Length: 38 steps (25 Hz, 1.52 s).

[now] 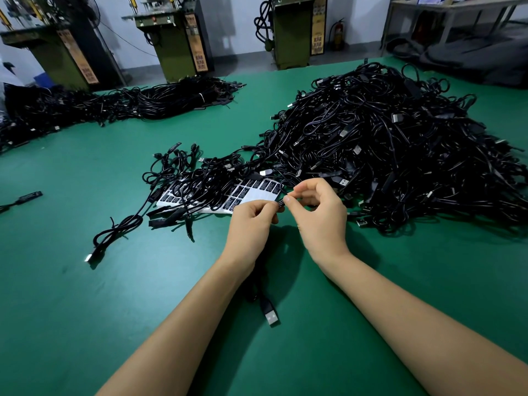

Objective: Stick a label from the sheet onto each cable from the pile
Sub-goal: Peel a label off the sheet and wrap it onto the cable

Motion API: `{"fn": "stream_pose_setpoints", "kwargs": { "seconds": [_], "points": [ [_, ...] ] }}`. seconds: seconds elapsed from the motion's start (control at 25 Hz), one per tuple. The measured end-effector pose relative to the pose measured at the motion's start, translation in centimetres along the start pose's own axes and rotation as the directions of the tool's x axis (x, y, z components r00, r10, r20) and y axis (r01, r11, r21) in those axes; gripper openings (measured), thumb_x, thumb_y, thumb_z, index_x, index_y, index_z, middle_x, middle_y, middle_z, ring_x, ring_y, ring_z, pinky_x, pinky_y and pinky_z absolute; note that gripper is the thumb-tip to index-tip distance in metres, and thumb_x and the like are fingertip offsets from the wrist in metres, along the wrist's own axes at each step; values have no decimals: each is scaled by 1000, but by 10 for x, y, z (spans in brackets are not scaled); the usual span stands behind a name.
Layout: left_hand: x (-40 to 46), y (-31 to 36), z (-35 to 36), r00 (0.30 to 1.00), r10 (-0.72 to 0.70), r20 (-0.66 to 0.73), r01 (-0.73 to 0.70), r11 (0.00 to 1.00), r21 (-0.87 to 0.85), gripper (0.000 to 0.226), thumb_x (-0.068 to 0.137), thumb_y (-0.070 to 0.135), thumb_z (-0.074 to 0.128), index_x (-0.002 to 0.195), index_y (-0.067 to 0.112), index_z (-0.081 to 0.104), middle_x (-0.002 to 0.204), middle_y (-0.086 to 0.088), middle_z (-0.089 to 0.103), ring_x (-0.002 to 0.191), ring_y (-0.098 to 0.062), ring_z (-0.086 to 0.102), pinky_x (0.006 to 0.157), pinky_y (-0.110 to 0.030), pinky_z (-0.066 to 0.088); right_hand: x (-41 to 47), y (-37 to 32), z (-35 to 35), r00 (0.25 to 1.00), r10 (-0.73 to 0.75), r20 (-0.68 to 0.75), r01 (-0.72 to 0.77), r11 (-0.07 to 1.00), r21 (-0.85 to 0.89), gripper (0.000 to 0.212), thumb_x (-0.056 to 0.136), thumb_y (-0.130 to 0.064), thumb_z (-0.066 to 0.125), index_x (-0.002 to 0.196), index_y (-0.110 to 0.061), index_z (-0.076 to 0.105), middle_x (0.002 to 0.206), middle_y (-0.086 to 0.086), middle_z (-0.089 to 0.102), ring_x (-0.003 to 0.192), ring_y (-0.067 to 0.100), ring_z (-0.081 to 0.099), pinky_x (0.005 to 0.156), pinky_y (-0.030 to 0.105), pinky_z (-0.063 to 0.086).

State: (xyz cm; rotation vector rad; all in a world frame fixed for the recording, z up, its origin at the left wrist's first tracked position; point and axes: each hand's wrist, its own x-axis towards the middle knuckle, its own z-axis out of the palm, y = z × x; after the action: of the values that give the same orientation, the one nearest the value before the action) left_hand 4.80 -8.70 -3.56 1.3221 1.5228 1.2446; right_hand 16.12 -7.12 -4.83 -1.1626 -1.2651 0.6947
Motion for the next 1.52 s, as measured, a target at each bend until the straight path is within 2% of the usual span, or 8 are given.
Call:
{"fn": "stream_pose_setpoints", "kwargs": {
  "seconds": [0.16, 0.28, 0.52, 0.64, 0.76, 1.0, 1.28, 1.52],
  "points": [
    [1, 0, 0, 999, -39, 2, 39, 999, -19, 37, 93, 20, 55, 56, 13, 57, 60, 0, 50, 46, -6, 31, 47, -23, 24, 0, 0, 0, 1000, 2, -1, -3, 1000, -16, 16, 81, -10, 73, 87, -17, 61, 83, -9, 66, 71, -1, 58, 71, 15, 47],
    [3, -1, 0, 998, -64, 18, 65, 998, -22, 32, 94, 21, 54, 76, -2, 66, 57, 6, 48, 51, -9, 31, 49, -26, 24, 1, 0, -1, 1000, 12, -20, -11, 1000, 2, 12, 84, -10, 71, 87, -17, 61, 83, -9, 66, 74, 3, 61, 74, 21, 49],
    [5, -2, -3, 996, -81, 33, 82, 996, -20, 35, 96, 22, 50, 87, -8, 65, 56, 14, 55, 55, -9, 33, 52, -28, 24, 8, 1, -1, 982, 188, -24, -182, 971, 158, 10, 93, -14, 59, 87, -21, 58, 85, -3, 65, 70, 8, 67, 69, 36, 54],
    [3, -2, -2, 998, -38, 45, 39, 999, -18, 36, 97, 23, 50, 79, -4, 65, 60, 3, 48, 51, -8, 31, 51, -28, 23, 6, 1, 1, 979, 175, 106, -189, 972, 140, 9, 87, -20, 68, 87, -22, 60, 81, 1, 68, 75, 19, 68, 69, 32, 51],
    [1, -2, -3, 999, 31, 44, -31, 999, 10, 43, 99, 22, 49, 56, 19, 58, 49, 14, 41, 45, -3, 30, 47, -20, 25, 6, 1, 0, 973, 126, 191, -154, 979, 135, 20, 80, -17, 77, 88, -24, 61, 72, -8, 64, 71, 6, 64, 71, 22, 51],
    [-1, -4, -1, 989, 145, 39, -150, 968, 199, 31, 101, 22, 45, 75, 21, 61, 57, 12, 48, 54, -6, 39, 56, -26, 32, 8, 0, -4, 962, 182, 202, -219, 960, 176, 20, 80, -12, 77, 88, -23, 63, 80, 2, 65, 77, 13, 65, 71, 22, 53],
    [-1, -4, -6, 961, 266, 74, -274, 888, 369, 25, 98, 32, 52, 81, 18, 66, 53, 11, 48, 53, -5, 41, 51, -20, 27, 11, 0, -7, 940, 248, 232, -307, 913, 268, 12, 82, -7, 73, 86, -13, 64, 69, 0, 67, 57, 5, 64, 55, 14, 47],
    [0, -2, -2, 983, 182, 28, -183, 949, 258, 26, 97, 26, 52, 76, 17, 64, 55, 10, 47, 55, -9, 39, 56, -27, 32, 13, 1, -5, 932, 267, 246, -333, 898, 288, 9, 91, -6, 61, 84, -11, 61, 61, -1, 70, 58, 10, 65, 53, 17, 47]
  ]
}}
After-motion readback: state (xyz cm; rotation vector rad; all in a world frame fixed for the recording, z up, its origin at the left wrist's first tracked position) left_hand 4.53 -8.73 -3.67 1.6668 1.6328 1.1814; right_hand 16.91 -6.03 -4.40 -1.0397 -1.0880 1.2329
